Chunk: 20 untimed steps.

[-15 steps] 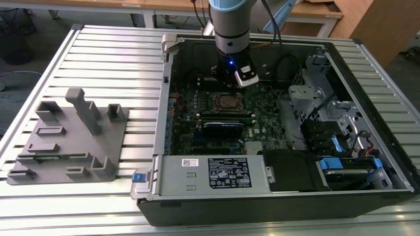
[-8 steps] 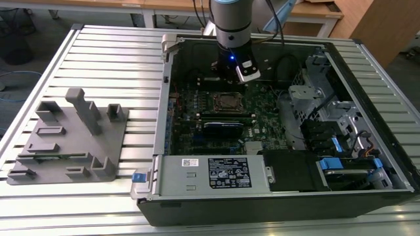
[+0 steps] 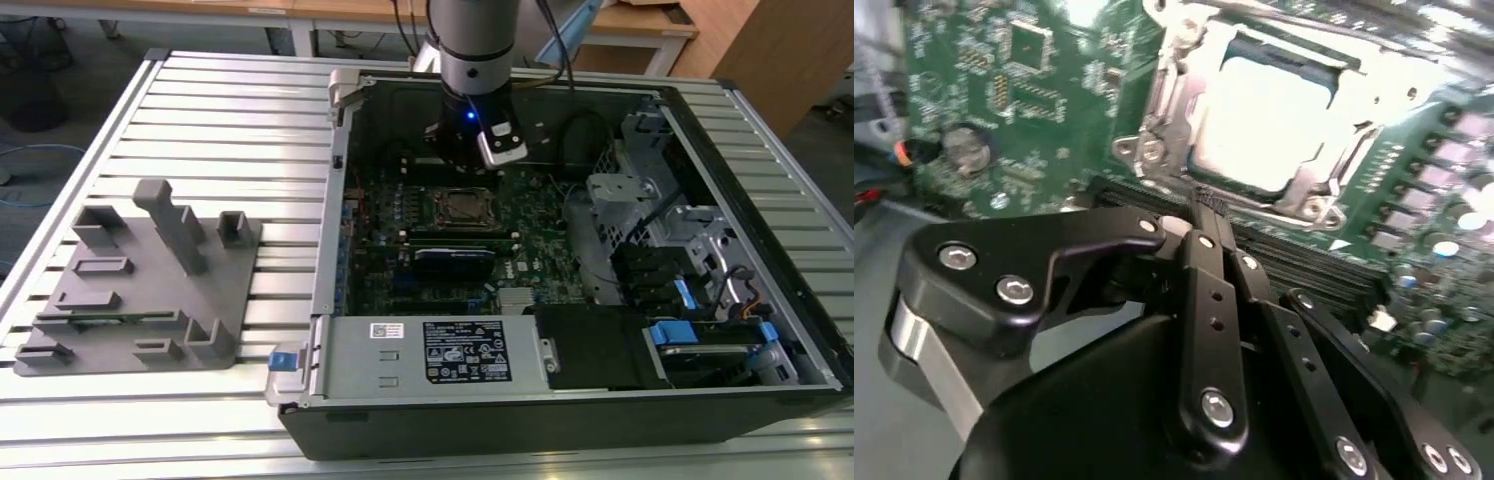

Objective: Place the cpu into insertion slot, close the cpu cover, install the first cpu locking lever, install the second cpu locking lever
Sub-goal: 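Install the first cpu locking lever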

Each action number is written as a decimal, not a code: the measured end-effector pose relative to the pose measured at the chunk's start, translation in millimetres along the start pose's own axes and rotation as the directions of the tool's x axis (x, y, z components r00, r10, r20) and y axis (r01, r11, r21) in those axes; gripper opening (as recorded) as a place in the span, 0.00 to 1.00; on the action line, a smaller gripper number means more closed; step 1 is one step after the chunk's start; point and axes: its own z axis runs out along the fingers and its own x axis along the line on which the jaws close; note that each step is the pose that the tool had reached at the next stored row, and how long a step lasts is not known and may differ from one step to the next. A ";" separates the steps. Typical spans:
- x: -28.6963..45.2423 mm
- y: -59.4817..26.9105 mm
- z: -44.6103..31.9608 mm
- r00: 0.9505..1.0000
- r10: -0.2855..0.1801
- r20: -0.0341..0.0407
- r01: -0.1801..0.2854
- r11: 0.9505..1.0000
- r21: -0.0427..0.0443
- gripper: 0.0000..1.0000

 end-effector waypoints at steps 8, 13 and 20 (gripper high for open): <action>-1.2 -5.1 -0.2 0.999 -0.005 -0.051 0.008 0.998 0.063 0.11; -2.0 -8.5 0.1 0.998 -0.019 -0.060 0.022 0.998 0.063 0.11; -3.5 -15.4 0.1 0.997 -0.030 -0.067 0.034 0.997 0.063 0.11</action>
